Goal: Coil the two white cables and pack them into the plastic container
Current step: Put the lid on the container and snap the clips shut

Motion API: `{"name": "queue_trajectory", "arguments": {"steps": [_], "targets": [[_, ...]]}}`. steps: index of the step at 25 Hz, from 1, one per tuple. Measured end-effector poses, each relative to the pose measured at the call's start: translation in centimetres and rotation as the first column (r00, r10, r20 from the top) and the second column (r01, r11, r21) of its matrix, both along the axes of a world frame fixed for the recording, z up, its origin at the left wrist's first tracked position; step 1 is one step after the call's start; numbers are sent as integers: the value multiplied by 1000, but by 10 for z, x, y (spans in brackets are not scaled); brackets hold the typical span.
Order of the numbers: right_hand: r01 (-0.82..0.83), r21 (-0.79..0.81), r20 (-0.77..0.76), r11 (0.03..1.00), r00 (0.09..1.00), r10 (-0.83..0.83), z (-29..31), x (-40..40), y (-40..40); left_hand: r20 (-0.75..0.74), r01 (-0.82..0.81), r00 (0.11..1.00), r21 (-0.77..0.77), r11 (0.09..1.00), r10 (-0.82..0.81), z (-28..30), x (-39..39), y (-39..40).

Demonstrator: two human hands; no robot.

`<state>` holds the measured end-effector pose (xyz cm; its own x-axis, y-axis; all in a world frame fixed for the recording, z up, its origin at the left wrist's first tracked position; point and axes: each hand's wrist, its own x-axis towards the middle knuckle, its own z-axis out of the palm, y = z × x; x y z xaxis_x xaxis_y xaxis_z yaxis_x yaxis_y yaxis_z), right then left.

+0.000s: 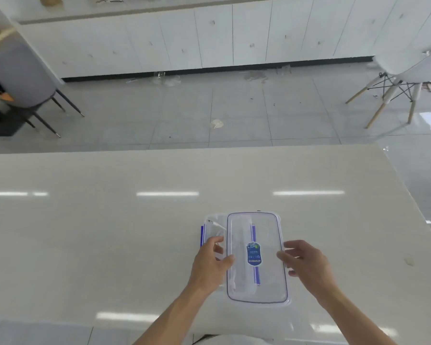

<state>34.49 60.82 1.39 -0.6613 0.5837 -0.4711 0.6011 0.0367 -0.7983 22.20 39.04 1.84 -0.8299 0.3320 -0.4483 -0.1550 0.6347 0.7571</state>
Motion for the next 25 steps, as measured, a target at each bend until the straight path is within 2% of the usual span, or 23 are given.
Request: {"name": "queue_trajectory", "arguments": {"steps": [7, 15, 25], "targets": [[-166, 64, 65, 984, 985, 162, 0, -40, -28, -18, -85, 996, -27, 996, 85, -5, -19, -31], [-321, 294, 213, 900, 940, 266, -9, -63, -54, -12, -70, 998, -85, 994, 69, -14, -37, -45], [-313, 284, 256, 906, 936, 243, -13, -62, -54, 18, -14, 1000, -89, 996, 16, -22, -41, -43]]}}
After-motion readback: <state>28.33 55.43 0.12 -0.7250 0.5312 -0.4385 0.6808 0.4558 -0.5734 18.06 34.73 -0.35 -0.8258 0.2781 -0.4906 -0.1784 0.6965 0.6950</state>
